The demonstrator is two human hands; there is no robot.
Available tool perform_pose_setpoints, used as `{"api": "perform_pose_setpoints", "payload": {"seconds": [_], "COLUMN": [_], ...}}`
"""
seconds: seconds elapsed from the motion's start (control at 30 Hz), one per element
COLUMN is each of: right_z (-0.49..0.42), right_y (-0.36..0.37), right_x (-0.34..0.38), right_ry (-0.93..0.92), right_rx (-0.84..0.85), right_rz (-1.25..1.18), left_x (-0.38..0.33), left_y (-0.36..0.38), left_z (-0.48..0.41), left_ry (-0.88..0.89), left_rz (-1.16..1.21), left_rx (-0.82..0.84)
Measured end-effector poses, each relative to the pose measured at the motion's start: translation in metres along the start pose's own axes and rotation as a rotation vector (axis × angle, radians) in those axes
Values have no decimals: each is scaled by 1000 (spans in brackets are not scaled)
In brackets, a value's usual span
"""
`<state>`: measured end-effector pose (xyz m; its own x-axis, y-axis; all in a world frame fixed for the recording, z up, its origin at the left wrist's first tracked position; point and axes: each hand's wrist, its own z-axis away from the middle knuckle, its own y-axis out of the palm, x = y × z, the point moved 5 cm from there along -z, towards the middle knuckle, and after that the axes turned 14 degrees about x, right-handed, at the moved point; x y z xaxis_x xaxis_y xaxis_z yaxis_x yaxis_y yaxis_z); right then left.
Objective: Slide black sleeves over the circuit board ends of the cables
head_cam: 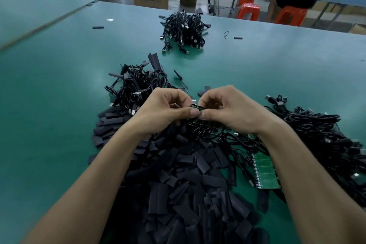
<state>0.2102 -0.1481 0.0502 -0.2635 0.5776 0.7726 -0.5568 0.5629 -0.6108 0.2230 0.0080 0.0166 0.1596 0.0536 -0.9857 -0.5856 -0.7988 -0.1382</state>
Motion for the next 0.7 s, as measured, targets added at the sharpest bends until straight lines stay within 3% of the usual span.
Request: {"api": "perform_pose_setpoints", "payload": {"seconds": [0.43, 0.6, 0.7], "right_z": [3, 7, 11], "right_y": [4, -2, -7], "right_x": [0, 5, 14], "right_ry": [-60, -46, -43], "right_rx": [140, 51, 112], "right_rz": [-76, -6, 31], "left_x": [7, 5, 5], "left_y": [6, 7, 11], "left_z": [0, -1, -1], "left_ry": [-27, 0, 6], "left_rz": [94, 145, 209], "left_rx": [179, 131, 142]}}
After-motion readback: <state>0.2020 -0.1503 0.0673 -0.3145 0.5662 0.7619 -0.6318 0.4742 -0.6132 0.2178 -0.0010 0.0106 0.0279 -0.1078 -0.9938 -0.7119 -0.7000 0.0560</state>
